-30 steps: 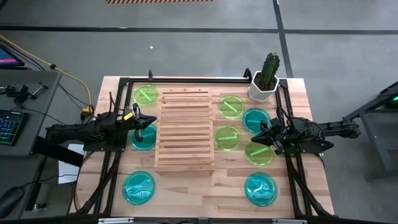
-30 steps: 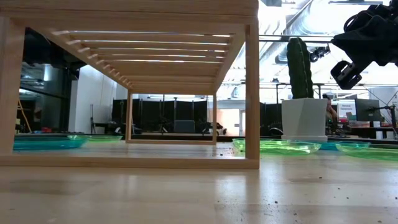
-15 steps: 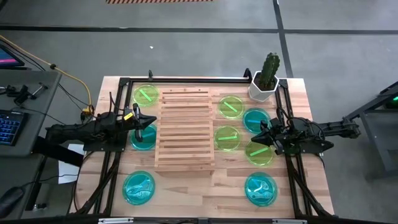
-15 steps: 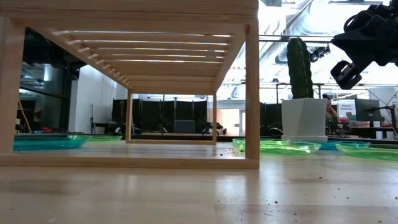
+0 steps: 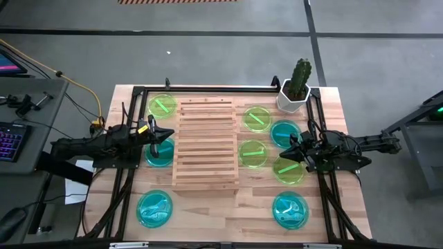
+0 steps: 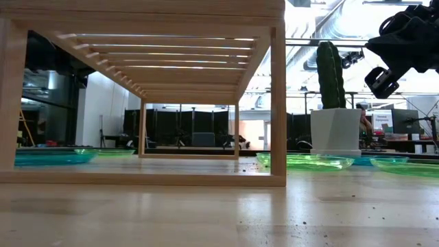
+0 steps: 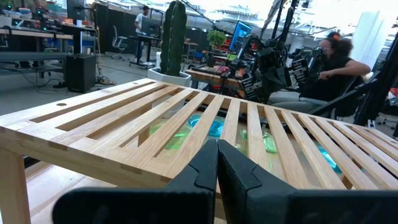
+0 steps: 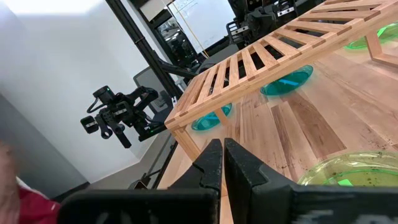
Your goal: Place and stack plates onto a shelf
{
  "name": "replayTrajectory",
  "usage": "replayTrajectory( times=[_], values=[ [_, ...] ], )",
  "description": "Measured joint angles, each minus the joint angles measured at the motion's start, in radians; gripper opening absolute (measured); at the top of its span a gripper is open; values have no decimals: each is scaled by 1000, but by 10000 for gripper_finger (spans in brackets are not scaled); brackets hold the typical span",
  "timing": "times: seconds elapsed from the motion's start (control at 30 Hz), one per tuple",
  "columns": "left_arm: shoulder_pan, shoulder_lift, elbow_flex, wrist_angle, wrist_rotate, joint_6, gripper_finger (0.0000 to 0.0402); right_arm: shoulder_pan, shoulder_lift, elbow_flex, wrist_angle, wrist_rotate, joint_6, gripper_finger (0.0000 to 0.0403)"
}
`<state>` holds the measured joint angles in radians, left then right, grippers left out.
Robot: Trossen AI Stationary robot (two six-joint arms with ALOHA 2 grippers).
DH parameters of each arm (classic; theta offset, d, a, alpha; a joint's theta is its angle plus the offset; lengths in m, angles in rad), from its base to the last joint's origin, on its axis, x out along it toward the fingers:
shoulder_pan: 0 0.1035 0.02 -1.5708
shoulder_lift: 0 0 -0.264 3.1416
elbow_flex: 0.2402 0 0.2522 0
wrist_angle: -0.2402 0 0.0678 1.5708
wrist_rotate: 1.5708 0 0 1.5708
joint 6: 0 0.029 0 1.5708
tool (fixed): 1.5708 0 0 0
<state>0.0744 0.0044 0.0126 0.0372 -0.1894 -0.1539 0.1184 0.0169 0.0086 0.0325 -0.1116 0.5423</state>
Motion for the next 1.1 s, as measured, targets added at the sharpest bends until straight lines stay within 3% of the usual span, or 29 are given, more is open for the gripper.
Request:
replayTrajectory(
  times=[0.43, 0.57, 0.7, 0.83, 1.0, 1.1],
  values=[
    [0, 0, 0, 0, 0, 0, 0, 0, 0, 0, 2, 14, 0, 0],
    [0, 0, 0, 0, 0, 0, 0, 0, 0, 0, 118, 140, 82, 0],
    [0, 0, 0, 0, 0, 0, 0, 0, 0, 0, 299, 359, 283, 0],
    [0, 0, 0, 0, 0, 0, 0, -2, 1, 5, 390, 585, 349, 0],
    [0, 0, 0, 0, 0, 0, 0, 1, 73, 100, 390, 590, 371, 7],
    [0, 0, 0, 0, 0, 0, 0, 1, 191, 222, 264, 603, 329, 31]
  ],
)
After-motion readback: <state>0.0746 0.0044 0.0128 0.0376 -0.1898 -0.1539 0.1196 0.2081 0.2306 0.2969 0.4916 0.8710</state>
